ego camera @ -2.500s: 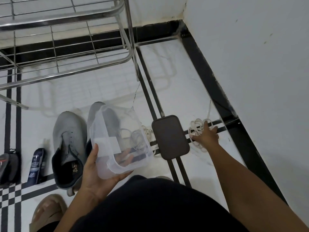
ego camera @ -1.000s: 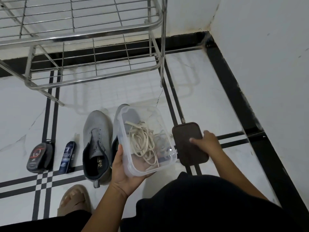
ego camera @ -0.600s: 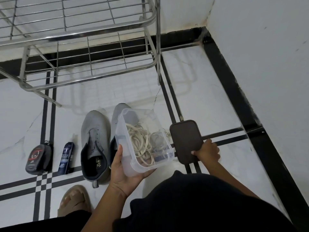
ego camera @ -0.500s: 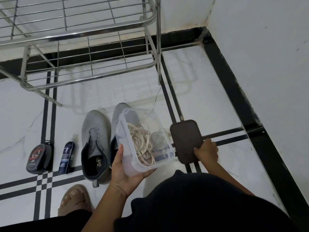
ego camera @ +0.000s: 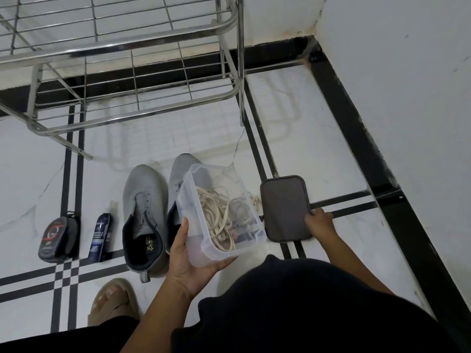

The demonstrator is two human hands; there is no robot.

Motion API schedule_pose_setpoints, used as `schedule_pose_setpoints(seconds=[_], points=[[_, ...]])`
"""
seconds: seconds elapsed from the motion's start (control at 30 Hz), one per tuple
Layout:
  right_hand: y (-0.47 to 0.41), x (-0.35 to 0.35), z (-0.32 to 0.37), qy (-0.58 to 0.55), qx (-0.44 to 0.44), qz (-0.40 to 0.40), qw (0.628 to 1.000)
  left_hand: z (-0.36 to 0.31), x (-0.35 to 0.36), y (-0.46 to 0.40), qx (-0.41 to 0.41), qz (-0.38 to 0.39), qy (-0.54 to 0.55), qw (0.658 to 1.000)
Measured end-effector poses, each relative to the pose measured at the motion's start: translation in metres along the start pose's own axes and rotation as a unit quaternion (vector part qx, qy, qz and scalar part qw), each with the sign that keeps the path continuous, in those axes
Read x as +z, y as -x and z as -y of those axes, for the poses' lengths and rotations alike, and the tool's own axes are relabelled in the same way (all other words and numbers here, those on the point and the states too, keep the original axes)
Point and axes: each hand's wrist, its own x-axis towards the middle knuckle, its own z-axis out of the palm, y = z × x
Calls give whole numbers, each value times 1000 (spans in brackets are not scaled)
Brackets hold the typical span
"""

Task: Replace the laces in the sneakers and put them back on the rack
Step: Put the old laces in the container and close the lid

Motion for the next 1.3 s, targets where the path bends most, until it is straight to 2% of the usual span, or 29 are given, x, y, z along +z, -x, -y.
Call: schedule_pose_setpoints(seconds=[0.1,0.2,0.27,0.33,0.47,0.57,0.7,0.9,1.07,1.17,1.23,1.3], points=[[18,-14,7,-80,-57,-37,994,0,10,3,-7,-29,8,1000],[43,-31,23,-185,-92,-126,970,2,24,5,29,-79,-14,996],[61,-40,39,-326,-92,-88,937,2,30,6,48,-99,-21,994],[83,-44,61,-422,-90,11,902,2,38,7,52,-103,-23,993],[115,-35,97,-358,-136,129,915,0,54,15,72,-71,-31,994],[126,-30,111,-261,-168,147,939,-5,63,22,76,-55,-26,995],[144,-25,123,-89,-240,119,959,-11,65,28,98,-36,-23,994],[161,-27,131,-28,-284,81,955,-15,68,33,97,-14,-31,995],[172,-38,143,12,-314,7,949,-26,68,32,132,-61,-72,987],[182,-53,156,15,-340,-26,940,-34,81,35,207,-102,-132,964],[194,-64,167,23,-376,-41,926,-42,96,41,261,-170,-206,928],[206,-74,177,30,-409,-49,911,-47,107,48,282,-189,-268,902]])
